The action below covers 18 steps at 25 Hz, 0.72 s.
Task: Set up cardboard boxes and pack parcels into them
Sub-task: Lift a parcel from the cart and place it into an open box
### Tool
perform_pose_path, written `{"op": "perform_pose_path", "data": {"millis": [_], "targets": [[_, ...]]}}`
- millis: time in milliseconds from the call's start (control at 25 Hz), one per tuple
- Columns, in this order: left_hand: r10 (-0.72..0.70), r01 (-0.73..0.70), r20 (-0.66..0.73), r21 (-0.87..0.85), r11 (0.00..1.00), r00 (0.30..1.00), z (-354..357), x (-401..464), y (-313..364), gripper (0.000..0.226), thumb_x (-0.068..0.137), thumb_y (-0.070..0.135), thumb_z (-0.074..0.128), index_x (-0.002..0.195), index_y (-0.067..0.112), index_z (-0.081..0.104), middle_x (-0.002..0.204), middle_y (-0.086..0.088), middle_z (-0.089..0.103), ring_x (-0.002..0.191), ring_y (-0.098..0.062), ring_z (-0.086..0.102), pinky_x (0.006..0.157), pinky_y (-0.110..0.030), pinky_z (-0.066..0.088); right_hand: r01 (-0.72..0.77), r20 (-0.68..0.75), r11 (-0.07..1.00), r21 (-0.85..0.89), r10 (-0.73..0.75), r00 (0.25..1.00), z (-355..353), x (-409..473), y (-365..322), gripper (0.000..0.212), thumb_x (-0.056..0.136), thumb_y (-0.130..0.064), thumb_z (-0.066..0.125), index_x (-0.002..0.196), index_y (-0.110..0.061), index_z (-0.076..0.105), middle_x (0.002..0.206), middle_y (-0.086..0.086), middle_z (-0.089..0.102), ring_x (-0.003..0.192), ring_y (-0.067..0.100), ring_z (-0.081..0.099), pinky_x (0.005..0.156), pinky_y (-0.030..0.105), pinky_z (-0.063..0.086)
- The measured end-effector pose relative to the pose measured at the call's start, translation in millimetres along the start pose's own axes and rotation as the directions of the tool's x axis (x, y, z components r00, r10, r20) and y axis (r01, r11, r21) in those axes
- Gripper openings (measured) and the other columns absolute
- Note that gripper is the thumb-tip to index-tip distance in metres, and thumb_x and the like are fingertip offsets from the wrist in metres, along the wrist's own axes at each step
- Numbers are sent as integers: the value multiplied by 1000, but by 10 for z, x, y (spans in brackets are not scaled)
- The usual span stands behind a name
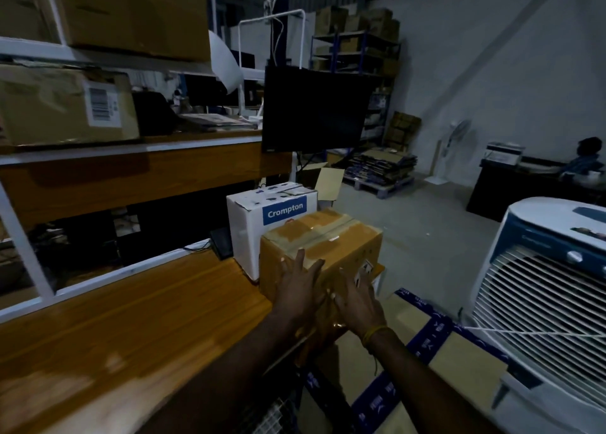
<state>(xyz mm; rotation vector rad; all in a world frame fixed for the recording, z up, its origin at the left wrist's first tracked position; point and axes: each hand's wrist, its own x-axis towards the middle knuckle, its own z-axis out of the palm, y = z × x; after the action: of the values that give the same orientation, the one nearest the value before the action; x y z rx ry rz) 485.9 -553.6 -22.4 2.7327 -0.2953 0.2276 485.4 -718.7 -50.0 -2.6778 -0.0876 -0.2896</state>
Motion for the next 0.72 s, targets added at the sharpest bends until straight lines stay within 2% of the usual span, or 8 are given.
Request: {"op": "perform_pose_path", "data": {"millis": [80, 160, 240, 320, 440, 720], "targets": [[-41, 41, -10, -41, 998, 999, 35, 194, -16, 73, 92, 65, 49, 155, 44, 19, 167, 0, -11, 149, -47, -10, 119, -65, 13, -3, -15, 999, 46, 4, 1000, 6, 336, 62, 55, 100, -43, 46, 151, -29, 29, 162, 15, 13, 148, 34, 20, 113, 47, 32], [-44, 44, -11, -59, 997, 999, 108, 352, -11, 70, 94, 62, 50, 154, 45, 18, 166, 4, -14, 149, -45, -17, 119, -66, 11, -47, -6, 996, 77, 48, 999, 19, 654, 96, 54, 100, -50, 42, 149, -32, 30, 160, 14, 16, 144, 38, 28, 109, 50, 37], [-26, 27, 3, -49, 998, 1000, 170, 492, 9, 67, 96, 58, 49, 154, 46, 18, 167, 6, -13, 149, -42, -20, 117, -66, 11, -88, -1, 993, 84, 88, 996, 44, 905, 137, 55, 100, -53, 40, 149, -33, 30, 161, 12, 12, 143, 38, 28, 108, 52, 38], [-31, 33, 43, -60, 998, 999, 217, 615, 3, 64, 97, 56, 48, 153, 45, 20, 167, 4, -6, 149, -41, -20, 117, -67, 13, -112, -3, 991, 75, 112, 994, 58, 1103, 194, 56, 100, -55, 39, 150, -32, 31, 163, 13, 6, 144, 38, 26, 110, 54, 36], [-96, 100, 60, -64, 993, 994, 301, 657, -35, 62, 97, 57, 47, 152, 46, 21, 166, 3, 5, 149, -43, -19, 117, -68, 13, -131, 9, 988, 84, 131, 991, 72, 1308, 305, 53, 100, -54, 40, 148, -30, 39, 162, 17, 8, 143, 40, 29, 110, 51, 36], [-217, 217, 4, -46, 975, 976, 404, 622, 83, 61, 93, 67, 34, 149, 52, 17, 166, 7, 3, 149, -48, -7, 117, -67, 8, -211, 77, 961, 181, 200, 977, -80, 1872, 751, 59, 98, -52, 49, 151, -28, 38, 164, 15, -4, 147, 39, 20, 119, 49, 24]]}}
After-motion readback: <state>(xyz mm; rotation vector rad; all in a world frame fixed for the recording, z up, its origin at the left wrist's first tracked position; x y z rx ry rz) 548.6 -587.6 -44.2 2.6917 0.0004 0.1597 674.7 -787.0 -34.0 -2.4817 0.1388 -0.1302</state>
